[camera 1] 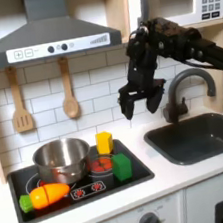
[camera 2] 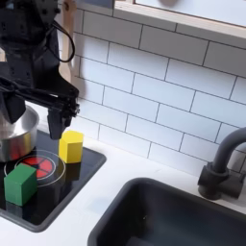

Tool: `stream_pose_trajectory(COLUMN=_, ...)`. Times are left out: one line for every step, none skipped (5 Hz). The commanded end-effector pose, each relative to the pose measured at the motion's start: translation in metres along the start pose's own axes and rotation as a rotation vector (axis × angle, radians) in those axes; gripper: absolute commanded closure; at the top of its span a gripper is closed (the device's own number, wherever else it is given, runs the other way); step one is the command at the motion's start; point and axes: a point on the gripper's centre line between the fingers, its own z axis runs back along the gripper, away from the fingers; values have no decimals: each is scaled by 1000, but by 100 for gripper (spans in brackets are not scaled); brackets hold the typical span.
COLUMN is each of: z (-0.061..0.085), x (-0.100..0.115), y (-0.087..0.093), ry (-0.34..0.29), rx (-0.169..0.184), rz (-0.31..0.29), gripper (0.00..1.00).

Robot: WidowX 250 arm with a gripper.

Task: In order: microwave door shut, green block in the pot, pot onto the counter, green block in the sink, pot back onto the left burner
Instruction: 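Put the green block in the pot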

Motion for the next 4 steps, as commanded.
stream_pose_trajectory(z=-17, x=-3, y=10, ry=44, rx=27, rz=28, gripper=0)
stream_pose_trajectory(z=-26, x=-4, y=16, ry=64, rx=31, rz=41, gripper=0)
stream_pose_trajectory(z=-33, x=-4, y=17, ry=76, rx=26, rz=37, gripper=0)
stream_pose_trajectory(z=-46, x=-7, y=18, ry=106, rx=23, rz=43, gripper=0)
